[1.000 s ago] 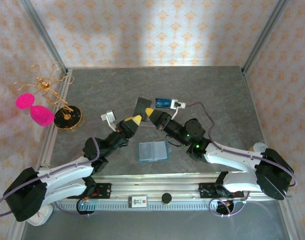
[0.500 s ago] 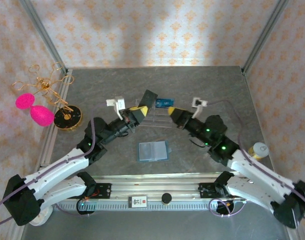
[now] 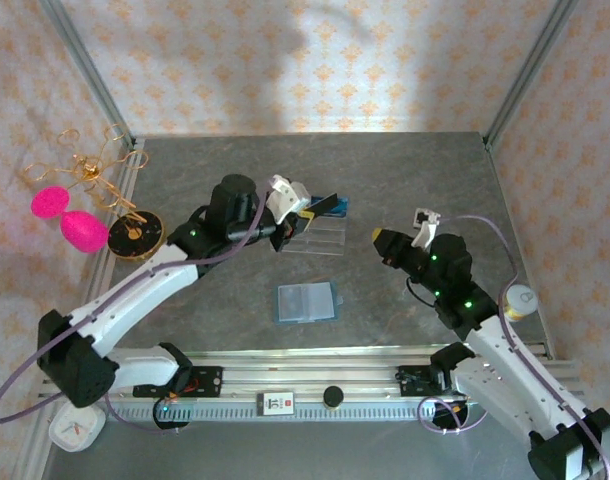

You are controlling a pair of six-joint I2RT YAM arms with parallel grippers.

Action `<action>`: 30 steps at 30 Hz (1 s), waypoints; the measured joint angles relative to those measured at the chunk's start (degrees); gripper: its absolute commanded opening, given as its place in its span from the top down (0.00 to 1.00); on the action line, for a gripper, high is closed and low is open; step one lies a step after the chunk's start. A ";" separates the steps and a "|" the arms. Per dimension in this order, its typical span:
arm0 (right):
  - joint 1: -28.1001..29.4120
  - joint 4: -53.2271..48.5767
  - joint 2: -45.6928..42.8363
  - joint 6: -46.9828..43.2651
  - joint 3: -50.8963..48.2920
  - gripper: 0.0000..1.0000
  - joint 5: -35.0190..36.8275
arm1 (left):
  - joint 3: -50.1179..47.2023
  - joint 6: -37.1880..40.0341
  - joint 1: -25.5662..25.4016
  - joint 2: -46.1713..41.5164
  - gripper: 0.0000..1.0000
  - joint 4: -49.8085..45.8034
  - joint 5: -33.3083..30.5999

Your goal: Take the credit cards out of the card holder

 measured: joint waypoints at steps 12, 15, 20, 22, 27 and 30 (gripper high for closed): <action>-7.06 -1.03 8.59 -0.87 1.57 0.86 -2.27 | 13.60 22.47 6.10 19.19 1.00 -11.74 6.58; -7.39 -1.07 11.37 -1.22 2.62 0.86 -2.25 | 16.57 25.77 6.91 22.88 1.00 -13.20 7.41; -7.43 -1.46 14.56 -2.01 4.44 0.86 -1.70 | 17.33 27.91 7.17 26.45 1.00 -13.07 7.54; -7.45 -1.44 15.39 -2.36 5.11 0.86 -1.40 | 18.32 28.57 7.17 28.72 1.00 -12.90 7.50; -7.80 -1.42 17.09 -2.80 5.88 0.86 -0.92 | 20.98 29.77 6.58 33.55 1.00 -12.63 6.34; -7.91 -1.42 17.81 -2.82 5.88 0.86 -0.74 | 21.07 29.75 5.86 34.42 1.00 -12.02 5.79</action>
